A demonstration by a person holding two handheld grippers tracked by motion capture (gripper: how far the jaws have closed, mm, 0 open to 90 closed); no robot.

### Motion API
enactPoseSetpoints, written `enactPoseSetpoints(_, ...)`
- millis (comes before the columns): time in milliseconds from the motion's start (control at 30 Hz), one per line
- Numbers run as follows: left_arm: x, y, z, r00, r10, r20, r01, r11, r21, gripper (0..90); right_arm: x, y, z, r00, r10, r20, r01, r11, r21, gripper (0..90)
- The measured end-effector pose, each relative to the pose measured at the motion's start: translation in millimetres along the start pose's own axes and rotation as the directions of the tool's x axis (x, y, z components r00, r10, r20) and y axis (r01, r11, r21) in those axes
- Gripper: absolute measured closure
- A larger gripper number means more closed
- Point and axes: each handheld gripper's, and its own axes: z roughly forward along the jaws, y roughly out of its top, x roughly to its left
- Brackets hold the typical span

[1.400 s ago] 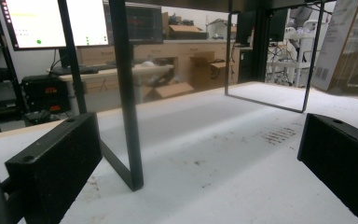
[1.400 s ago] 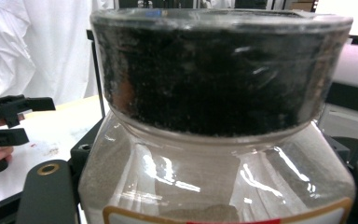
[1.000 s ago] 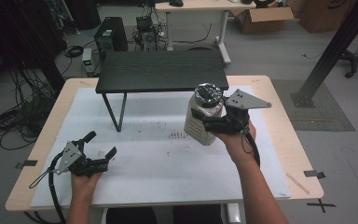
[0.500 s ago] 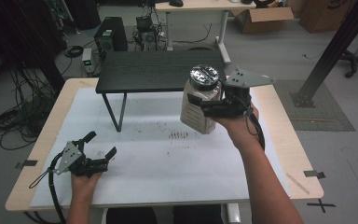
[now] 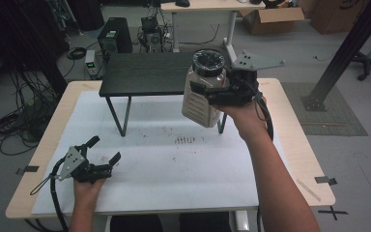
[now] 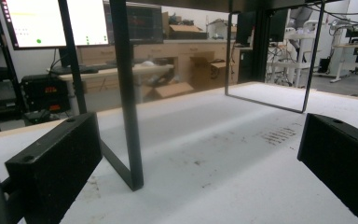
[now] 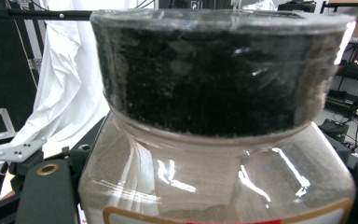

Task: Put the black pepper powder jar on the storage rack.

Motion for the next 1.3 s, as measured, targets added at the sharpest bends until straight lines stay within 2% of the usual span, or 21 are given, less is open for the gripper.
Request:
enactPoseSetpoints(333,0.0,0.0,0.1,1.0000,-0.003,0.000,0.003,1.0000,-0.001,0.2,-9.7,21.9,11.4,0.9999,0.008,-0.007,-0.008,1.000,-0.006,22.6)
enactPoseSetpoints(667,0.3,0.0,0.0,1.0000,-0.001,0.001,0.001,1.0000,0.002,0.2,-23.8,35.7,34.5,0.9997,0.024,0.011,-0.024,1.000,0.012,22.5)
enactPoseSetpoints(1000,0.5,0.1,-0.2,1.0000,-0.003,0.002,0.003,1.0000,0.002,0.2,-39.3,45.6,64.0,0.9986,0.024,0.048,-0.026,0.999,0.044,22.5)
enactPoseSetpoints(1300,0.7,0.1,-0.2,1.0000,-0.005,0.002,0.005,1.0000,0.004,0.2,-56.3,48.3,81.7,0.9947,0.040,0.094,-0.045,0.998,0.053,22.5)
